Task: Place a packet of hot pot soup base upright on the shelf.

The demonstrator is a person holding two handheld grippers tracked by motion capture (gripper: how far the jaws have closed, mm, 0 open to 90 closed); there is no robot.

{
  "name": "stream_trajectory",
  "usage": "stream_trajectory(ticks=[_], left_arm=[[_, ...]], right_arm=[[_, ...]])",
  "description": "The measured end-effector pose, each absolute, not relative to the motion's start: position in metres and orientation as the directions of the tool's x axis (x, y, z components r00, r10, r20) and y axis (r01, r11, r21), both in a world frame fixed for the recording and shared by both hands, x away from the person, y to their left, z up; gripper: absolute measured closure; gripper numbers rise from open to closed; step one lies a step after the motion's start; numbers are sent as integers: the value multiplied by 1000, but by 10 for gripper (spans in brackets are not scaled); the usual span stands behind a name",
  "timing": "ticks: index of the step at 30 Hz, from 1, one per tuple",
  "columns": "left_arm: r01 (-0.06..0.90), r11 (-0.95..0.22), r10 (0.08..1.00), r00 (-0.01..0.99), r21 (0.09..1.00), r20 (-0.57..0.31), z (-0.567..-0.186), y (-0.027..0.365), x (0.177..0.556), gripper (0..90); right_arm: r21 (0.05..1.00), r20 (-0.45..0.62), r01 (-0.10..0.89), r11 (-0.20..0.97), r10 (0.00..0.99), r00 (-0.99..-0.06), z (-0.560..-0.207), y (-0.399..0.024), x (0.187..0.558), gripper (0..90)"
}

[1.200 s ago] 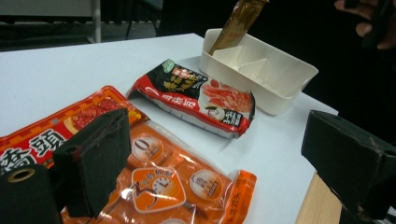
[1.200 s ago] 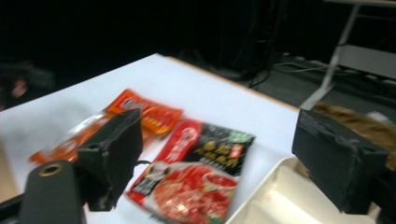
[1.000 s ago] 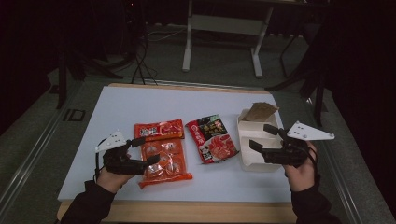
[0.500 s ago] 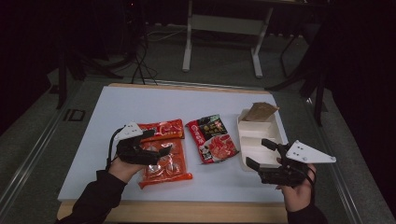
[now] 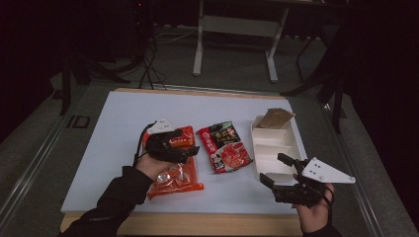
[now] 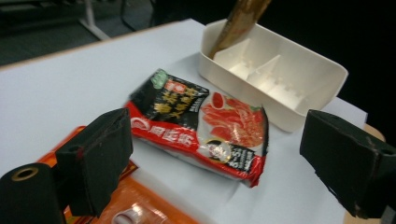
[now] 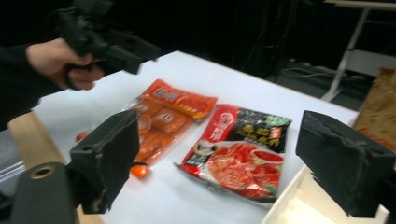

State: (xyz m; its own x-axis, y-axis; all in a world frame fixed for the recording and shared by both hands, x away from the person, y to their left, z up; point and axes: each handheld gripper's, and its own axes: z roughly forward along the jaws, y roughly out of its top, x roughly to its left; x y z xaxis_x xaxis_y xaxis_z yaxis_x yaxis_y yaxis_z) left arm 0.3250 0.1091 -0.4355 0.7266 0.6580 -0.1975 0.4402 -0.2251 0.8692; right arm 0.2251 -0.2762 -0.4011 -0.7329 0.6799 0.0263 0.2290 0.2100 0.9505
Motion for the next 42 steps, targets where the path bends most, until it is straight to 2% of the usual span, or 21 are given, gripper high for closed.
stream_trajectory(ticks=[4, 14, 23, 28, 32, 35, 42], left_arm=[[481, -204, 674, 701, 853, -234, -438, 97, 340, 126], [492, -247, 715, 674, 835, -186, -454, 75, 371, 161], [565, -219, 764, 607, 796, -220, -481, 72, 401, 324], [605, -226, 787, 575, 763, -223, -497, 65, 415, 344], [604, -244, 814, 552, 758, -178, -507, 61, 421, 357], [606, -238, 818, 546, 759, -181, -510, 61, 426, 372], [637, -253, 833, 526, 728, -171, -522, 60, 439, 456]], right_arm=[[950, 13, 219, 221, 675, -738, -404, -274, 223, 110], [955, 5, 207, 212, 687, -726, -406, -273, 221, 112], [947, 19, 227, 226, 666, -745, -412, -268, 223, 127], [944, 16, 227, 241, 652, -758, -415, -266, 224, 133], [943, 24, 231, 239, 644, -765, -418, -266, 224, 134], [941, 28, 237, 240, 644, -765, -420, -266, 225, 133], [938, 27, 239, 251, 633, -773, -421, -263, 226, 133]])
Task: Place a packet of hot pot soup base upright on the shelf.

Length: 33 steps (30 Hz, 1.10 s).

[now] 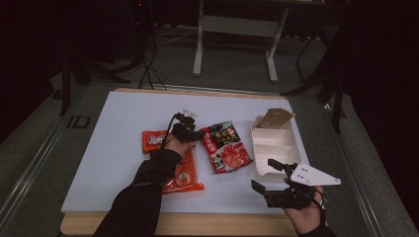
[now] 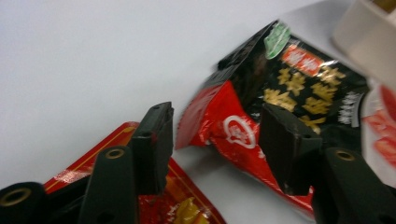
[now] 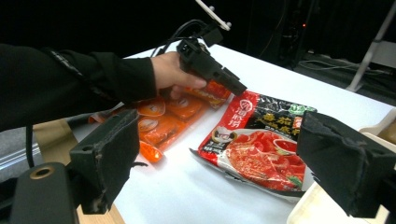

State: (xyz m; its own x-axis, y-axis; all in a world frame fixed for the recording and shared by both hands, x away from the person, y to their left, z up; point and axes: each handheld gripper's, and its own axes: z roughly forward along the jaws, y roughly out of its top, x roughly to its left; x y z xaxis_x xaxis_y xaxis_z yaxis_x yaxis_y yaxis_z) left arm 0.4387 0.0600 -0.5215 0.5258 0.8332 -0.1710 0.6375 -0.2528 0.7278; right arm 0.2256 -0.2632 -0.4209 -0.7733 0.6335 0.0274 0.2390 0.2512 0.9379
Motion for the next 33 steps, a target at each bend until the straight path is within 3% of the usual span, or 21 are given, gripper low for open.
stream_trajectory(ticks=[6, 8, 11, 14, 20, 22, 27, 30, 33], left_arm=[[665, -261, 827, 528, 700, -193, -529, 55, 445, 455], [700, -251, 821, 520, 669, -235, -529, 53, 449, 456], [726, -296, 820, 527, 621, -225, -533, 44, 451, 461], [754, -262, 839, 486, 602, -244, -533, 40, 451, 468], [774, -256, 857, 459, 579, -234, -531, 33, 450, 595], [777, -237, 861, 446, 583, -245, -533, 37, 450, 715], [746, -244, 862, 460, 620, -214, -530, 33, 446, 851], [725, -264, 864, 471, 636, -179, -526, 30, 443, 868], [727, -238, 861, 465, 644, -208, -524, 32, 442, 871]], right_arm=[[938, 32, 242, 249, 632, -775, -421, -264, 227, 133], [938, 36, 244, 246, 631, -775, -422, -264, 227, 133], [938, 37, 244, 246, 630, -775, -422, -264, 228, 134], [938, 30, 239, 250, 630, -776, -422, -264, 227, 135], [937, 31, 243, 252, 631, -775, -423, -264, 229, 136], [936, 29, 242, 256, 629, -777, -423, -263, 229, 137], [934, 28, 244, 260, 628, -778, -423, -262, 229, 137], [934, 30, 247, 259, 630, -776, -423, -262, 229, 138], [935, 28, 244, 259, 630, -776, -422, -262, 229, 138]])
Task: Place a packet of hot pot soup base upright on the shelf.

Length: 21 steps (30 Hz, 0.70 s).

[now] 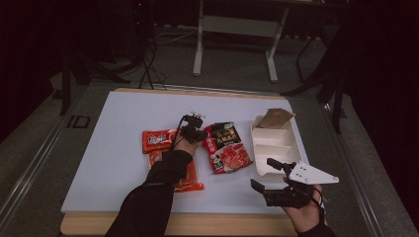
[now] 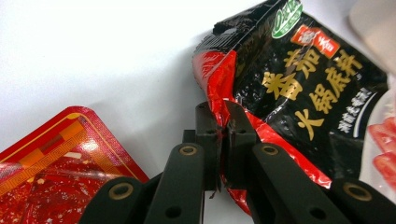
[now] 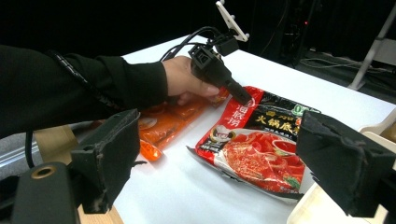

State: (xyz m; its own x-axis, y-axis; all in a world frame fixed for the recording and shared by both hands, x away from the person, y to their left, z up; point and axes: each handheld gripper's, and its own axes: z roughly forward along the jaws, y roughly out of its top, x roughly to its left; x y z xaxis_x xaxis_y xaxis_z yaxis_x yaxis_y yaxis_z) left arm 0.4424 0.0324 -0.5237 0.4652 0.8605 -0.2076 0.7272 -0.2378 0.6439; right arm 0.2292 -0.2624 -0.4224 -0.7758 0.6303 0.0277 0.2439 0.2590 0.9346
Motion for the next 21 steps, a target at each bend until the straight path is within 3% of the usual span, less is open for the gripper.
stream_trajectory(ticks=[11, 21], left_arm=[[670, -207, 825, 511, 713, -241, -489, 38, 429, 874], [592, -207, 801, 560, 779, -213, -464, 34, 407, 877]], right_arm=[[940, 27, 239, 244, 644, -764, -419, -267, 229, 139], [943, 32, 244, 228, 663, -748, -416, -270, 230, 139]])
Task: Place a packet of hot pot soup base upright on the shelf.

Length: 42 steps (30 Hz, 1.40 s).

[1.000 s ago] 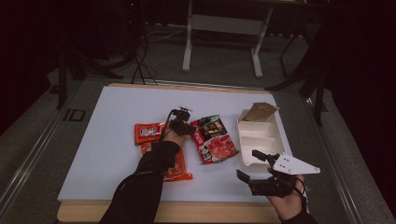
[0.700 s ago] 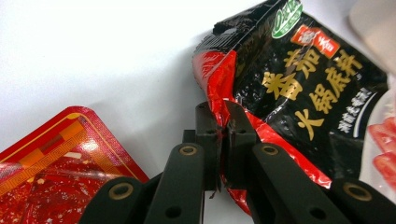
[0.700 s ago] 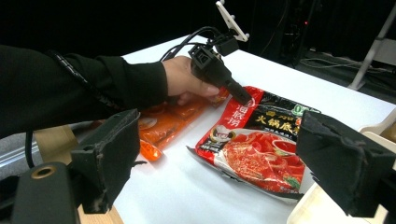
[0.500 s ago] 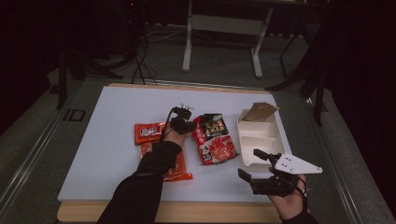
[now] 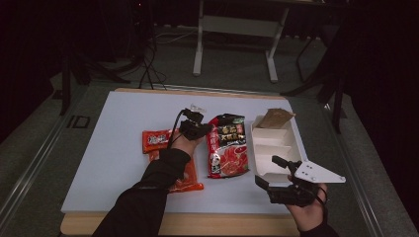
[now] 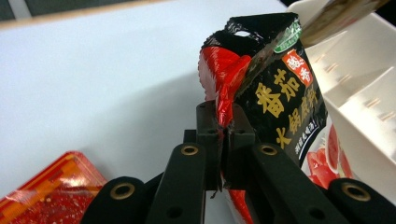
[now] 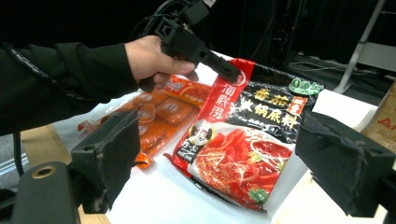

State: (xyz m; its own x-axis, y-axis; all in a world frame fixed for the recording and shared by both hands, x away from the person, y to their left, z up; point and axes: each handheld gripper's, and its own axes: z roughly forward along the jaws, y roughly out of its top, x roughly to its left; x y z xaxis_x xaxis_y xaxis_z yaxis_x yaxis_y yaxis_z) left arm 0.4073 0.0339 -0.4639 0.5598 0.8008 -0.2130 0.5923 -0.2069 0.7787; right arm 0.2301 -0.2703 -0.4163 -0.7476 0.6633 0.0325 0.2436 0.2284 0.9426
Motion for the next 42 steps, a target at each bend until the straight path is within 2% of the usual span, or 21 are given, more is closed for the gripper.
stream_trajectory(ticks=[9, 19, 29, 32, 36, 42], left_arm=[[495, -231, 758, 631, 837, -165, -450, 28, 389, 876], [432, -197, 712, 680, 880, -175, -433, 28, 368, 876], [394, -153, 648, 733, 906, -209, -413, 48, 357, 875], [400, -133, 616, 750, 907, -240, -409, 53, 355, 874], [375, -139, 584, 778, 917, -230, -405, 53, 348, 874], [366, -130, 545, 803, 922, -242, -405, 51, 344, 874]], right_arm=[[946, 22, 233, 224, 673, -739, -414, -273, 229, 139], [943, 27, 242, 228, 674, -738, -413, -275, 229, 111], [943, 30, 245, 225, 678, -735, -407, -279, 231, 108], [945, 35, 248, 213, 688, -725, -402, -283, 234, 114], [946, 37, 252, 204, 704, -709, -397, -286, 238, 163], [936, 54, 284, 209, 711, -701, -390, -282, 250, 178]])
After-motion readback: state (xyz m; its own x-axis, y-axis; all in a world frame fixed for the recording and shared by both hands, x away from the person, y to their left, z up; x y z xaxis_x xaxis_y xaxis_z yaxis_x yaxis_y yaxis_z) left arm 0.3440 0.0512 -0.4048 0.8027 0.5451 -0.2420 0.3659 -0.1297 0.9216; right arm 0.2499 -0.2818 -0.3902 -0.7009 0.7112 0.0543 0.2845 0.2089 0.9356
